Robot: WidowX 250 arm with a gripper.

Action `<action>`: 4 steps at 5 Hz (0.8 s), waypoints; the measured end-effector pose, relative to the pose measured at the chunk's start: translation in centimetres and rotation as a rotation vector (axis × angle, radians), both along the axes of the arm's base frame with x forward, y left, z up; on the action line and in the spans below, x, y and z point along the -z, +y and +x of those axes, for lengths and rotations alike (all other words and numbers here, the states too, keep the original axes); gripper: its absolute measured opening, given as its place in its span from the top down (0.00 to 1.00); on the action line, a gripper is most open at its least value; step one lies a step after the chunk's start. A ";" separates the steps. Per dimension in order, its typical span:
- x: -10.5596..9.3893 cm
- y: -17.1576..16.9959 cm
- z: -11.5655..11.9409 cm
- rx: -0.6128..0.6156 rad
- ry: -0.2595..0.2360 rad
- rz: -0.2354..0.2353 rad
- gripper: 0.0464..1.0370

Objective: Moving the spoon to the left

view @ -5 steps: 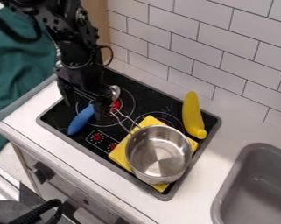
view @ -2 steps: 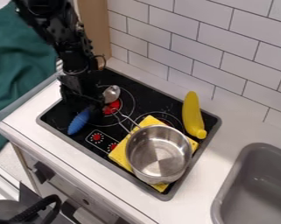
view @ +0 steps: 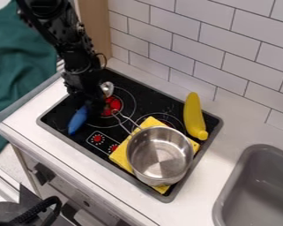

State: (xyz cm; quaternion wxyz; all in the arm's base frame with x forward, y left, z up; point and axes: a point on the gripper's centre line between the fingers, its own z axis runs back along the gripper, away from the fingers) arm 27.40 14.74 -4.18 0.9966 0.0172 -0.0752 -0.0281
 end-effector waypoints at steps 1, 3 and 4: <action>-0.9 -0.7 -0.2 0.001 0.012 0.011 0.70; -5.9 -1.5 3.0 -0.063 -0.091 0.087 0.70; -6.7 -1.3 5.4 -0.067 -0.115 0.090 0.70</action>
